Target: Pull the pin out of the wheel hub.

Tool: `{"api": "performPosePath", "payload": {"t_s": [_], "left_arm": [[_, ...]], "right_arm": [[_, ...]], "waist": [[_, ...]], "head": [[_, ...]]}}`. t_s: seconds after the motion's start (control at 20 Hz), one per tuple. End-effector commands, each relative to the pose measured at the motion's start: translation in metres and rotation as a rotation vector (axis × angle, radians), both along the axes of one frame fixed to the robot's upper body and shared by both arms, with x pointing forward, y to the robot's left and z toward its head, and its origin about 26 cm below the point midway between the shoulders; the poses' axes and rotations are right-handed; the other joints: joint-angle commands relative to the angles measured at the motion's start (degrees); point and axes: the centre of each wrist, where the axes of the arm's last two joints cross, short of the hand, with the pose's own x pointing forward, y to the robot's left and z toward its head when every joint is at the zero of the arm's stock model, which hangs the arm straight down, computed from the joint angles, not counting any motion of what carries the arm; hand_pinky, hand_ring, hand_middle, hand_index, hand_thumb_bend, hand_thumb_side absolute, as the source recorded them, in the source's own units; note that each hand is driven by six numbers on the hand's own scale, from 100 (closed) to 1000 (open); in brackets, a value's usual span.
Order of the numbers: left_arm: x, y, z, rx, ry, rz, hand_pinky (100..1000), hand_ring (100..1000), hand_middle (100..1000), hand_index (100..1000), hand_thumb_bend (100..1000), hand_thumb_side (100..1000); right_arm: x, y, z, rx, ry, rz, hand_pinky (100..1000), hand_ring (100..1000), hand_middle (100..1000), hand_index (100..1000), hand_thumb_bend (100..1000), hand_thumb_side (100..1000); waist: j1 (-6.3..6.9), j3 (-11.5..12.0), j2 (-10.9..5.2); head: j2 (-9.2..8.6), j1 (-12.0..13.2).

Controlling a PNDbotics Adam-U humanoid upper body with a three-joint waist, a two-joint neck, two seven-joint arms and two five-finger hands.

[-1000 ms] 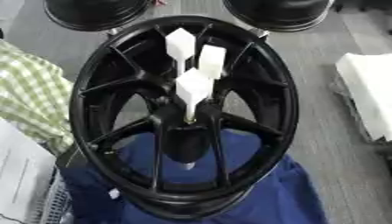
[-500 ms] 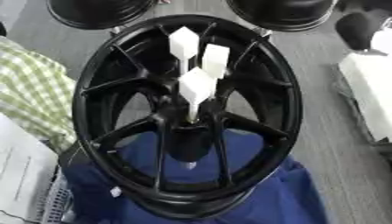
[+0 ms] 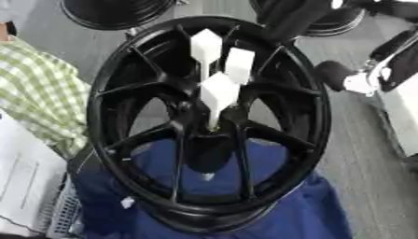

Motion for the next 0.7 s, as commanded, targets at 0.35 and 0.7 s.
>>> {"api": "performPosePath", "payload": {"t_s": [0.35,0.7], "left_arm": [[0.000,0.008,0.010,0.042,-0.011,0.004,838,559,535,767,315,758],[0.001,0.007,0.009,0.041,-0.011,0.000,838,558,530,766,316,759]], "right_arm": [[0.004,0.007,0.003,-0.124,-0.097,0.058,924,884,782,837,100,148],[0.010,0.009,-0.003,-0.137,-0.121,-0.006,912,880,782,836,100,186]], "waist": [[-0.05,0.4,-0.74],[-0.19,1.0,-0.47]], "head": [[0.28,-0.1],[0.28,-0.2]]}}
